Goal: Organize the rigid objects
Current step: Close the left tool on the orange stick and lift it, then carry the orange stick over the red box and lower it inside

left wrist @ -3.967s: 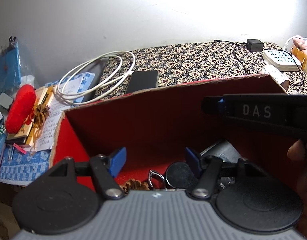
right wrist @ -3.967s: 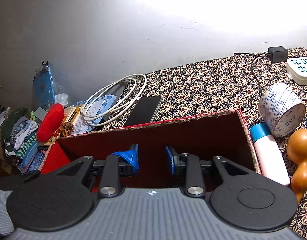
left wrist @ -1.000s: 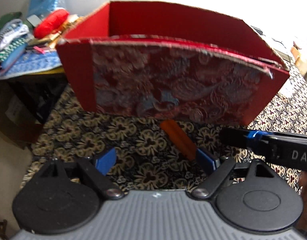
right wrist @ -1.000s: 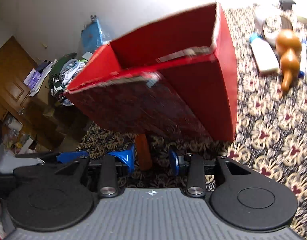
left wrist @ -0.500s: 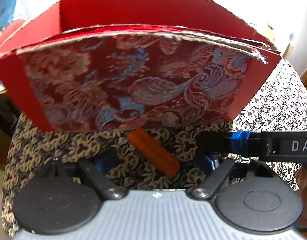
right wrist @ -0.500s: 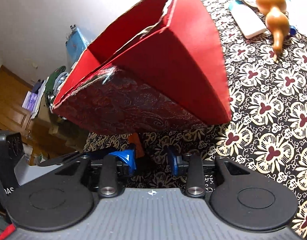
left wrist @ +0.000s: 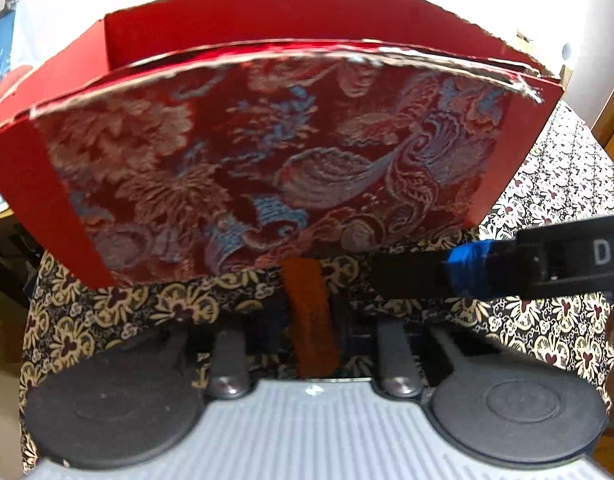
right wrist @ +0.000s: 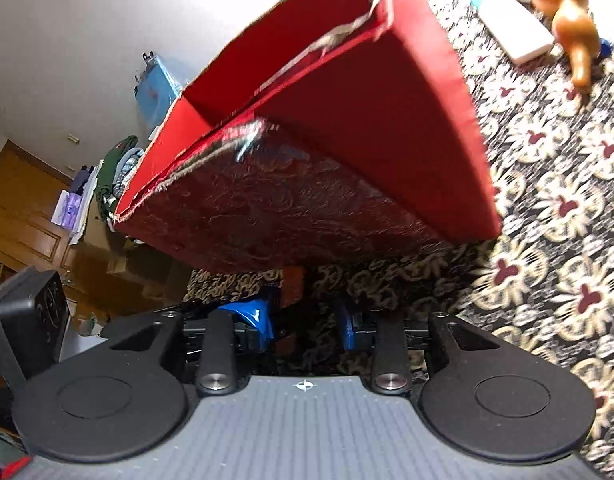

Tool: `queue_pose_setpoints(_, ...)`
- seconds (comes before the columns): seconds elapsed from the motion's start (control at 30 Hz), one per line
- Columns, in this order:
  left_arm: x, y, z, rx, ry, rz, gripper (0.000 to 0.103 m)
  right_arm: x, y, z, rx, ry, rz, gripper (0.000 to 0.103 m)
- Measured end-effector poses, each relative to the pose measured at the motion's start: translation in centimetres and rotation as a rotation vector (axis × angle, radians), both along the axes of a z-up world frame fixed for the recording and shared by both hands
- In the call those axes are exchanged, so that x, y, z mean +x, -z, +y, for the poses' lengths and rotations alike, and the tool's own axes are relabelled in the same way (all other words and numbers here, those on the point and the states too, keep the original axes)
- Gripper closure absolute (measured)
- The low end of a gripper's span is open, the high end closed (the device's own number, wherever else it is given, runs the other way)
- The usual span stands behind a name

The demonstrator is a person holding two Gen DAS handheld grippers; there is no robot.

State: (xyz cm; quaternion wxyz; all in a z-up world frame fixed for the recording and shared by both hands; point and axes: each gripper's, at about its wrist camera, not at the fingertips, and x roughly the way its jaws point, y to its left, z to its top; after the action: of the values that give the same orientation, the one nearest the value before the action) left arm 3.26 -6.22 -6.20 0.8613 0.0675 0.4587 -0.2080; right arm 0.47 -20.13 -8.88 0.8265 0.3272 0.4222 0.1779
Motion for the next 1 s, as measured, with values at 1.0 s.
queue_pose_setpoints(1.0, -1.3, -11.6, 1.4, -0.399, 0.294, -0.074, 0.084, -4.5, -7.6, -6.3, 0.188, 0.147, -0.133, 0.103)
